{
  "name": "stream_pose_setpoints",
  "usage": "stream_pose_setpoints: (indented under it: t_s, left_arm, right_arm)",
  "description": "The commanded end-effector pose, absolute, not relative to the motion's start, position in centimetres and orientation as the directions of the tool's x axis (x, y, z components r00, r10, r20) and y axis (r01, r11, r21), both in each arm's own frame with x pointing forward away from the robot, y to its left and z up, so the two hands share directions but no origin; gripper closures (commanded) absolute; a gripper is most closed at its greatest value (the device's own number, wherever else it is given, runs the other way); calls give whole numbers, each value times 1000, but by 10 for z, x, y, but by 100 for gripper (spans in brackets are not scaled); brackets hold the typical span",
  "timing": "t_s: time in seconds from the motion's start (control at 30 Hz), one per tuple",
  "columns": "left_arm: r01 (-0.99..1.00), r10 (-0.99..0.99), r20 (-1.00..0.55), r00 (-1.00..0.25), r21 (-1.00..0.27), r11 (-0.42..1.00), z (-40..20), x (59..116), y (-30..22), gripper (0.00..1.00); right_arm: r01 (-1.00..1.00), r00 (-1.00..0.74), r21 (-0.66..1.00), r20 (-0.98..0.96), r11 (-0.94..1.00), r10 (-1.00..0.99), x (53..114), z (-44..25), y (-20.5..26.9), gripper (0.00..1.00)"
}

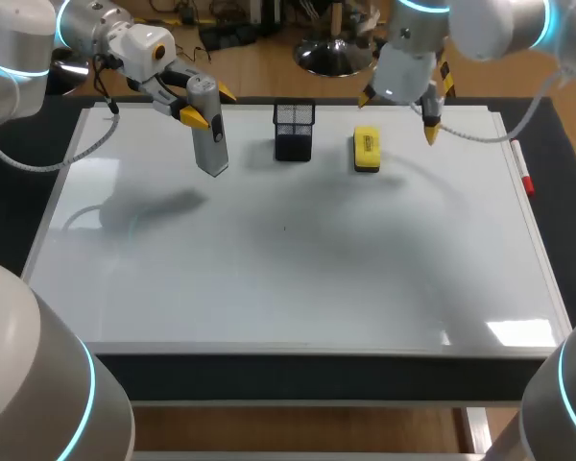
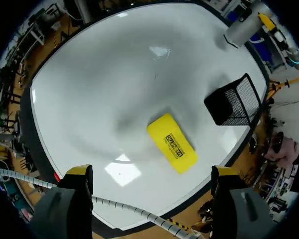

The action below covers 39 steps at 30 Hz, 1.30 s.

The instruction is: Pick up the inspection probe, press it on each red-marked spot on the whiteboard one by one, put down the probe, pick up the eraser, and wipe off all the red marks.

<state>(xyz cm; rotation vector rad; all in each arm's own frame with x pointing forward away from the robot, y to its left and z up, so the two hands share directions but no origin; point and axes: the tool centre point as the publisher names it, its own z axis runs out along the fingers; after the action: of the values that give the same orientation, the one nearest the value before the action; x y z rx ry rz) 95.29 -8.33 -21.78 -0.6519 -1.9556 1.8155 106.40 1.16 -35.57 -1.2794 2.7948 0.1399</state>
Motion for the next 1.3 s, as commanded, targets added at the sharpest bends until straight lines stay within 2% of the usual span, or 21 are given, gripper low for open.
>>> stream_pose_setpoints:
  t_s: [0.03, 0.17, 0.63, 0.97, 1.3]
  left_arm:
    - [70, 584, -27, -812, -996, 51, -217, 955, -83, 100]
    - [70, 584, -27, -812, -996, 51, -217, 955, -83, 100]
    - [70, 584, -27, -812, -996, 51, -217, 955, -83, 100]
    - [70, 584, -27, -812, -996, 51, -217, 955, -83, 100]
    - [70, 584, -27, -812, -996, 51, -217, 955, -83, 100]
  right_arm:
    - [-655, -753, 114, -188, 747, -631, 1057, -343, -5, 0]
    - [-509, -860, 189, -151, 840, -488, 1058, -335, -17, 0]
    - [-256, -956, 427, -243, 868, -163, 1049, -323, -52, 0]
    - [-208, -954, 481, -293, 852, -68, 1045, -301, -57, 0]
    - [-208, -954, 481, -293, 852, -68, 1045, -301, -57, 0]
